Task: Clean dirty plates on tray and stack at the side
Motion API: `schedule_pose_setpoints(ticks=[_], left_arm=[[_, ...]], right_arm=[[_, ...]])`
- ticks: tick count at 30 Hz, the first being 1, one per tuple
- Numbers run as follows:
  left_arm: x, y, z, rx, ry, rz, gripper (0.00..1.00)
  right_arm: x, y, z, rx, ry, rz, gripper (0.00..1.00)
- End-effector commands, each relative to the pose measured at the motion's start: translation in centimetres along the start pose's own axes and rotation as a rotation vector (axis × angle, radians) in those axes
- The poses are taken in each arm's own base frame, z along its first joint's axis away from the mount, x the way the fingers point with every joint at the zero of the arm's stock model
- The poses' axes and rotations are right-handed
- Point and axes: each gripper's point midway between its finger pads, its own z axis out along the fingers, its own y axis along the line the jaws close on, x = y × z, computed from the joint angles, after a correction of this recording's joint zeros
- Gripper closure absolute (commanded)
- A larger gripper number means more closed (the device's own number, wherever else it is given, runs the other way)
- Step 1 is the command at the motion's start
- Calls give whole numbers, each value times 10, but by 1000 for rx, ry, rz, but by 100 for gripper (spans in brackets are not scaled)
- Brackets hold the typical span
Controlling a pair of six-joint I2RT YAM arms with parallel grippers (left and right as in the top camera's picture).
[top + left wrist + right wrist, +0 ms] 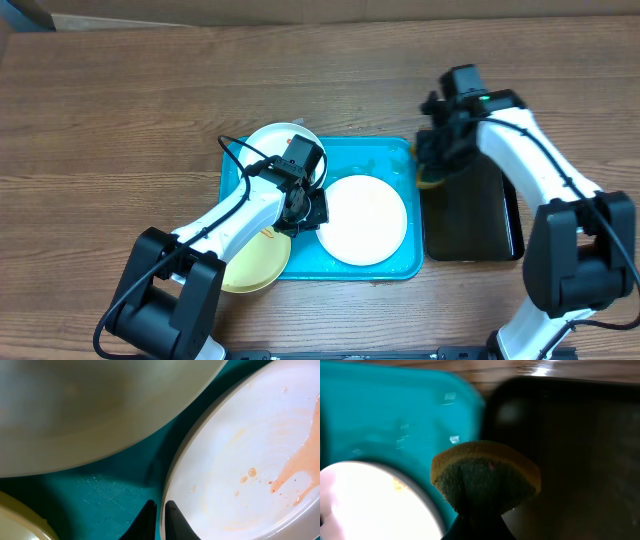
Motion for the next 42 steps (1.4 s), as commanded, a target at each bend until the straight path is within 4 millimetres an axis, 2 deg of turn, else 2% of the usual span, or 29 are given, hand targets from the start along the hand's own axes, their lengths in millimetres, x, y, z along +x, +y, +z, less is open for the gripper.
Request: schedule_pose_setpoints(ticks=[1, 4, 9, 11, 12, 14, 16, 20, 23, 30, 31, 33, 35, 36, 37, 39, 42], left_arm=[[3, 2, 3, -3, 12, 17, 90], [3, 2, 3, -3, 13, 16, 90], [3, 2, 3, -2, 12, 16, 90], [2, 2, 3, -1, 11, 17, 89], [2, 2, 3, -1, 11, 17, 89], [3, 2, 3, -3, 12, 17, 89], [3, 2, 3, -3, 12, 17, 89], [2, 2, 3, -2, 11, 17, 89], [2, 2, 3, -1, 10, 17, 89], [2, 2, 3, -1, 10, 17, 88], [2, 2, 3, -1, 10, 17, 88], [2, 2, 3, -1, 10, 17, 88], [2, 1, 3, -1, 9, 17, 88], [2, 2, 3, -1, 9, 17, 88], [2, 2, 3, -1, 9, 17, 88], [2, 2, 3, -1, 10, 17, 88], [2, 2, 3, -1, 10, 17, 89]], right_arm=[[0, -28, -5, 55, -6, 66, 96], [8, -53, -2, 148, 11, 91, 96], [22, -68, 19, 206, 20, 91, 95], [26, -70, 27, 206, 15, 90, 86], [27, -71, 31, 206, 13, 89, 75], [30, -72, 35, 206, 13, 89, 37], [30, -72, 35, 206, 14, 90, 28], [29, -72, 36, 205, 9, 97, 21], [29, -71, 41, 205, 9, 126, 22], [27, -69, 57, 204, 16, 113, 31], [25, -68, 57, 203, 11, 111, 40], [22, -67, 57, 202, 0, 108, 96], [20, -67, 57, 201, -8, 107, 96], [19, -67, 57, 201, -15, 107, 53], [18, -67, 57, 200, -20, 106, 32], [14, -67, 57, 199, -35, 104, 27], [5, -67, 57, 195, -71, 99, 27]])
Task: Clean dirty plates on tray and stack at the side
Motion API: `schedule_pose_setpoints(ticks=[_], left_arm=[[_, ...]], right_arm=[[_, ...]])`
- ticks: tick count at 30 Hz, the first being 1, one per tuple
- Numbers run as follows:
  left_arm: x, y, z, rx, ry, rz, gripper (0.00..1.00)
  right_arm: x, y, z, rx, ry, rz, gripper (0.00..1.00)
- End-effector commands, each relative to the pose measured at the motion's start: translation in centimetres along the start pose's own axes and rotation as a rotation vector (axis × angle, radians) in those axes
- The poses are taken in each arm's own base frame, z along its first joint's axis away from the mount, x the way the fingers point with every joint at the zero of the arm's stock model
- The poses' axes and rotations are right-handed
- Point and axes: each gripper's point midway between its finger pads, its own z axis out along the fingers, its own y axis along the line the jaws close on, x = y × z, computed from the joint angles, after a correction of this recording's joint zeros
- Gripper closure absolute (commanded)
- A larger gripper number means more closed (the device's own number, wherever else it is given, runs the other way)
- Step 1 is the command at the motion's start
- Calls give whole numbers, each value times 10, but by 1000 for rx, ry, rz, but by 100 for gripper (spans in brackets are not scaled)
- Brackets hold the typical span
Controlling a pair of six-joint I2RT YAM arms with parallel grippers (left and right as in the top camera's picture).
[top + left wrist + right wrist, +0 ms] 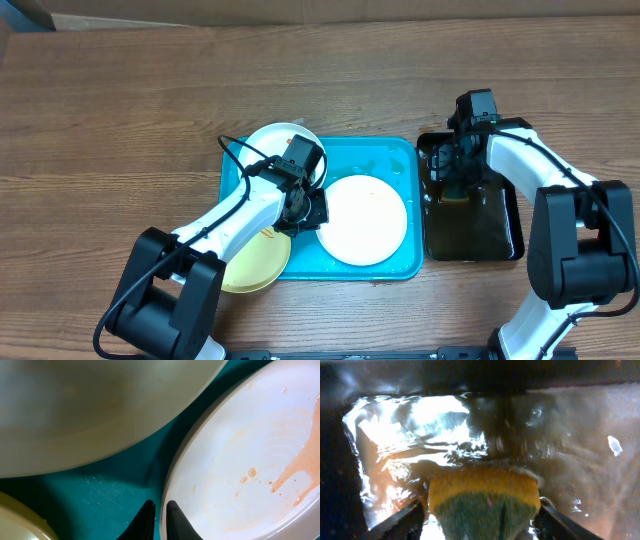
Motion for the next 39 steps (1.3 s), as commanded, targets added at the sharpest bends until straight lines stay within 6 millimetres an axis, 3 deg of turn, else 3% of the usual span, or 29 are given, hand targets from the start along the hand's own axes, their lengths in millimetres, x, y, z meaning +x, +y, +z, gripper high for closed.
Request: schedule_pose_setpoints(ticks=[1, 3, 5, 6, 8, 9, 10, 11, 17, 22, 23, 24, 25, 27, 28, 29, 30, 34, 37, 39], left_arm=[[2, 2, 3, -2, 11, 17, 89], [2, 2, 3, -2, 11, 17, 89], [2, 2, 3, -2, 10, 17, 88], [2, 2, 3, -2, 10, 17, 89], [2, 2, 3, -2, 10, 17, 89], [2, 2, 3, -2, 10, 17, 89], [2, 2, 3, -2, 10, 17, 89], [2, 2, 3, -2, 10, 17, 89], [2, 2, 3, -2, 10, 17, 88], [2, 2, 3, -1, 10, 17, 88], [2, 2, 3, -2, 10, 17, 88], [2, 2, 3, -1, 11, 17, 88], [2, 2, 3, -1, 10, 17, 88], [2, 2, 3, -2, 10, 17, 88], [2, 2, 3, -2, 10, 17, 88], [2, 2, 3, -2, 10, 17, 88], [2, 2, 3, -2, 10, 17, 88], [2, 2, 3, -2, 10, 17, 88], [2, 2, 3, -2, 10, 17, 87], [2, 2, 3, -2, 10, 17, 87]], right_arm=[[-2, 2, 8, -7, -5, 2, 27], [-7, 3, 8, -10, -24, 2, 35], [-9, 3, 8, -11, -32, 1, 89], [-9, 3, 8, -11, -33, 2, 96], [-8, 3, 8, -11, -32, 2, 93], [-8, 3, 8, -11, -30, 2, 60], [-7, 3, 8, -11, -26, 2, 35], [-5, 4, 7, -16, -15, 2, 33], [31, 12, -4, -64, 160, 11, 30], [51, 8, 1, -52, 219, 14, 30], [52, 8, 3, -52, 217, 14, 35], [52, 8, 3, -52, 215, 14, 70], [52, 8, 3, -52, 216, 14, 96], [55, 7, 2, -51, 228, 15, 96], [56, 7, 1, -50, 235, 15, 95], [57, 7, 0, -49, 242, 15, 51], [57, 7, -2, -47, 249, 16, 34], [41, 9, -12, -51, 221, 14, 25], [28, 12, -15, -58, 179, 11, 25], [20, 13, -14, -63, 148, 10, 31]])
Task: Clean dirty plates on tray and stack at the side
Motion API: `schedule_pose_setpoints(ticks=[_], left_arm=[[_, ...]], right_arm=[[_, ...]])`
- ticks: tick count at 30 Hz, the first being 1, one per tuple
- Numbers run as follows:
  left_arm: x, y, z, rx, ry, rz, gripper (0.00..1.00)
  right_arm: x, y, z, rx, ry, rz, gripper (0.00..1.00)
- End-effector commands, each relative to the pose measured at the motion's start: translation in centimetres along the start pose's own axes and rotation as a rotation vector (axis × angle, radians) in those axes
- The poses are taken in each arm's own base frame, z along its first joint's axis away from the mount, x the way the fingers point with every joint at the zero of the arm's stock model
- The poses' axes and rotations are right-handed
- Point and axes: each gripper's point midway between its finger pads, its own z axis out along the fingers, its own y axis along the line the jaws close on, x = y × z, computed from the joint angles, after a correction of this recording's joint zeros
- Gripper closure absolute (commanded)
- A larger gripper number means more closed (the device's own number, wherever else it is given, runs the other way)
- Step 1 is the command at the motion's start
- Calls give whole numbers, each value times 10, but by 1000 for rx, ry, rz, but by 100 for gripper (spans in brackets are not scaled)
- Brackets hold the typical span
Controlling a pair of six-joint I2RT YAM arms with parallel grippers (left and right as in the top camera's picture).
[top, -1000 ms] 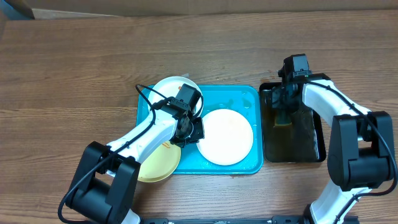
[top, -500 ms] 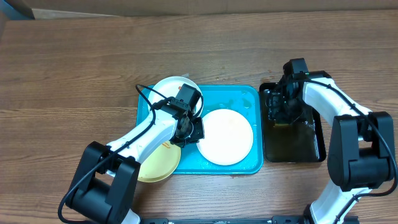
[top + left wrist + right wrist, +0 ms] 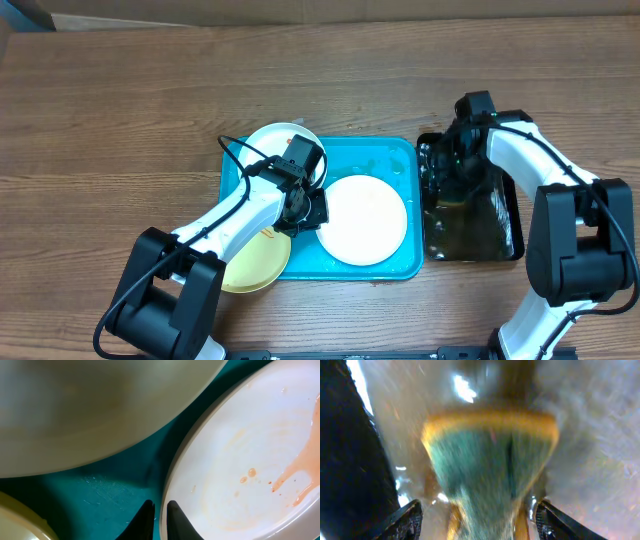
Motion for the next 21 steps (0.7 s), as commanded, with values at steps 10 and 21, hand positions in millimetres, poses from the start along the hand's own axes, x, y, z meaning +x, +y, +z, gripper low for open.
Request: schedule_pose_setpoints(ticks=[10, 21], left_arm=[[2, 2, 3, -1, 10, 17, 87], [2, 2, 3, -2, 11, 17, 87]], right_arm=[[-16, 3, 6, -15, -65, -3, 48], [-16, 3, 6, -15, -65, -3, 93]])
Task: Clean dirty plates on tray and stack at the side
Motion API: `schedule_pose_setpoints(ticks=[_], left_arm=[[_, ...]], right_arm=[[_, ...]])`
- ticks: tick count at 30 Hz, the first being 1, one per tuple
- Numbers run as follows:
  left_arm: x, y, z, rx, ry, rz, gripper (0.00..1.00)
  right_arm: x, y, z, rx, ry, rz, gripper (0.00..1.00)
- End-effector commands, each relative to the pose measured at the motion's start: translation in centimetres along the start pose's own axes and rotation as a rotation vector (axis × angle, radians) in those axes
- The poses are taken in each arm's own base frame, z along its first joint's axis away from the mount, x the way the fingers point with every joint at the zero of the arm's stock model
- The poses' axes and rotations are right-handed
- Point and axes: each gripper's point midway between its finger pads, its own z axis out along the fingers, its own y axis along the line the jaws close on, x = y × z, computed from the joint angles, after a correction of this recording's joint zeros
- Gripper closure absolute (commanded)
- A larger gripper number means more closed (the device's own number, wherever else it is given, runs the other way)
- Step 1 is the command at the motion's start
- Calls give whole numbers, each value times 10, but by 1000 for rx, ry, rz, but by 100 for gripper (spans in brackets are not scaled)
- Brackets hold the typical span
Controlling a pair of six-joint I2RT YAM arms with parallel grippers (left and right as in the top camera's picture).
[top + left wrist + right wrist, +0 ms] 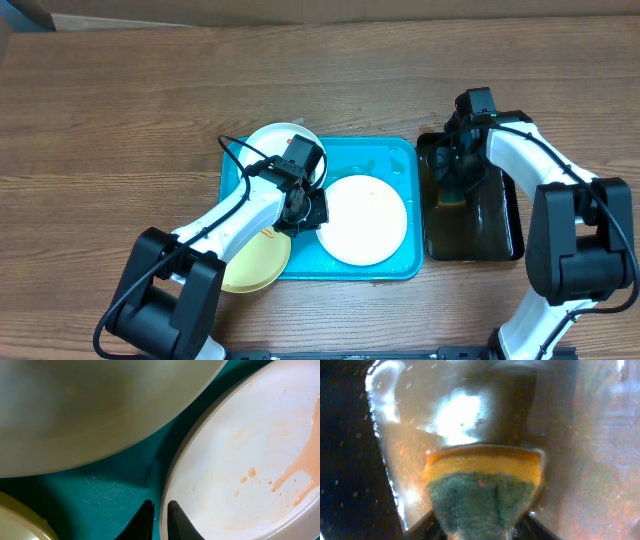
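Observation:
A white plate (364, 220) with orange sauce smears (299, 467) lies on the teal tray (390, 155). My left gripper (159, 510) is shut on the plate's left rim, one finger on the tray side and one on the plate. My right gripper (485, 527) is shut on a yellow-and-green sponge (484, 485). It holds the sponge down in the water of the black basin (490, 235). In the overhead view the right gripper (452, 186) sits at the basin's upper left.
A second white plate (272, 143) overlaps the tray's upper left corner and fills the top of the left wrist view (100, 405). A yellow plate (252, 265) lies on the table off the tray's lower left. Wooden tabletop (120, 110) surrounds everything.
The sponge has shifted a little in the basin water and now shows sharp instead of blurred. My left gripper and the white plate have not moved.
My right gripper first held the sponge over the border between tray and basin. Then it held the sponge down in the basin water, where it has stayed, moving slightly. My left gripper has stayed shut on the white plate's rim throughout.

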Motion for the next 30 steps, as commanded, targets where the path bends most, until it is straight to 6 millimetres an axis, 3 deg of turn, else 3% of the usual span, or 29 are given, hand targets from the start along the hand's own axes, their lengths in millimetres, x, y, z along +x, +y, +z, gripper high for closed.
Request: schedule_pose_setpoints(ticks=[1, 4, 14, 19, 30], left_arm=[[2, 2, 3, -1, 11, 17, 87], [2, 2, 3, -1, 10, 17, 87], [2, 2, 3, -2, 10, 17, 85], [2, 2, 3, -2, 9, 18, 85], [1, 5, 4, -19, 2, 17, 85]], right_arm=[[2, 1, 3, -5, 7, 4, 96], [0, 1, -4, -3, 16, 5, 96], [-9, -2, -60, 47, -22, 48, 96], [5, -3, -61, 53, 35, 28, 96], [0, -6, -61, 69, 15, 31, 96]])
